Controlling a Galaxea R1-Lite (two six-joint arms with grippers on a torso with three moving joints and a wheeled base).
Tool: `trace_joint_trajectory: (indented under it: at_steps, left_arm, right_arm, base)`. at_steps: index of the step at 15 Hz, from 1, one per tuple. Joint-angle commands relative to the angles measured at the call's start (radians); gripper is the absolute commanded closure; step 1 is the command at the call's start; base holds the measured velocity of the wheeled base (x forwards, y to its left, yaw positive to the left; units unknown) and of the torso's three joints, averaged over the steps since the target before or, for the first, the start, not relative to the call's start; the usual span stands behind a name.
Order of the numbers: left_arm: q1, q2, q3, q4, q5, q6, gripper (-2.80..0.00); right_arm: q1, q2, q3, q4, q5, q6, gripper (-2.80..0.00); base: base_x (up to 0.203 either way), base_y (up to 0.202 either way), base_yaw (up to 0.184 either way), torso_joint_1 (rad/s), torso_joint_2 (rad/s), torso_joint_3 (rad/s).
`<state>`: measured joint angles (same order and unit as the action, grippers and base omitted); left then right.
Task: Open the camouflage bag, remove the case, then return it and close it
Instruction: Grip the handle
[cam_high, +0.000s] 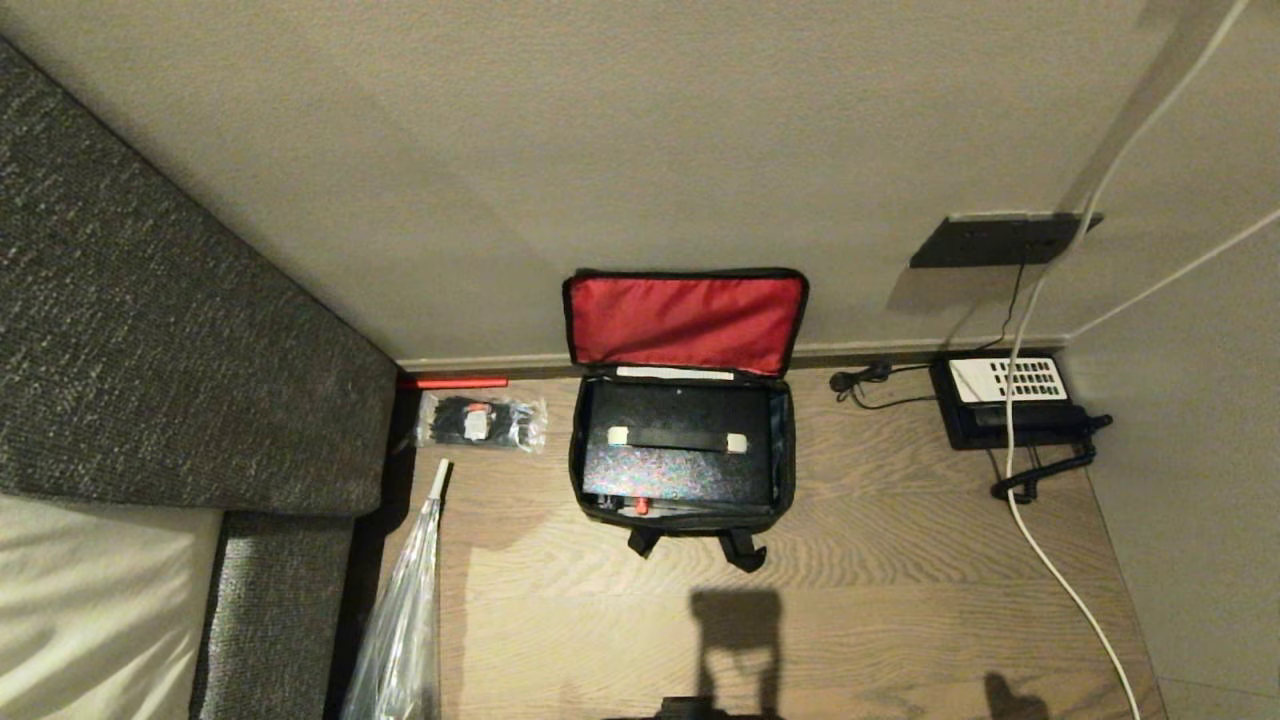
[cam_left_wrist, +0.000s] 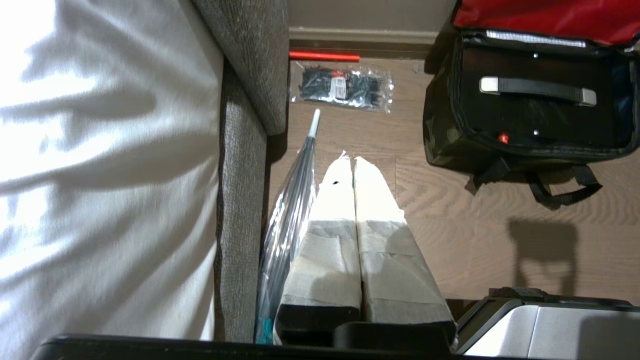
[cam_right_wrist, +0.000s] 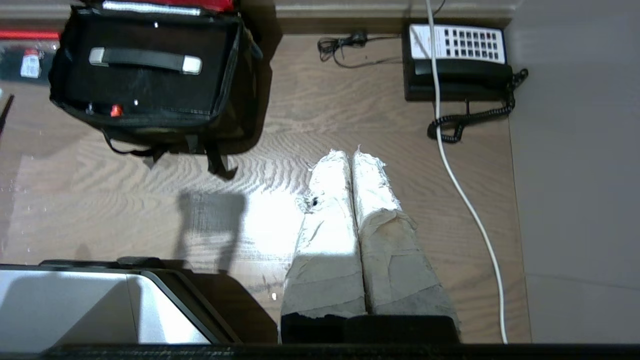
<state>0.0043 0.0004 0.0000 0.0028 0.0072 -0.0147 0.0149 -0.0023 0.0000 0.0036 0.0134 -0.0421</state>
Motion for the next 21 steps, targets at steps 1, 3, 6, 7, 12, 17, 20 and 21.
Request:
trace_joint_trajectory:
  at_steps: [1,3,6,7,12,17,20,21]
  left_arm:
    - [0.000,-0.002,0.003,0.000,0.000,-0.001,0.00]
    - [0.000,-0.002,0.003,0.000,0.000,0.001,0.00]
    - [0.000,-0.002,0.003,0.000,0.000,0.001,0.00]
    - [0.000,-0.002,0.003,0.000,0.000,0.001,0.00]
    - [0.000,-0.002,0.003,0.000,0.000,0.001,0.00]
    - [0.000,-0.002,0.003,0.000,0.000,0.001,0.00]
    - [0.000,-0.001,0.003,0.000,0.000,0.001,0.00]
    - [0.000,-0.001,0.003,0.000,0.000,0.001,0.00]
  right_arm:
    - [0.000,-0.002,0.000,0.001,0.000,-0.001,0.00]
    - [0.000,-0.002,0.000,-0.001,0.000,-0.001,0.00]
    - [0.000,-0.002,0.000,0.001,0.000,-0.001,0.00]
    - [0.000,-0.002,0.000,0.001,0.000,-0.001,0.00]
    - [0.000,-0.002,0.000,0.000,0.000,-0.001,0.00]
    - [0.000,-0.002,0.000,-0.001,0.000,-0.001,0.00]
    - [0.000,-0.002,0.000,-0.001,0.000,-0.001,0.00]
    - [0.000,-0.002,0.000,-0.001,0.000,-0.001,0.00]
  base:
    - [-0.105,0.000,0.007,0.002,0.00,0.000]
    - [-0.171,0.000,0.000,0.002,0.00,0.002]
    - [-0.027,0.000,-0.003,0.001,0.00,0.003]
    - [0.000,0.000,0.000,0.000,0.00,0.000]
    - [0.000,0.000,0.000,0.000,0.00,0.000]
    - [0.000,0.000,0.000,0.000,0.00,0.000]
    - [0.000,0.000,0.000,0.000,0.00,0.000]
    - [0.000,0.000,0.000,0.000,0.00,0.000]
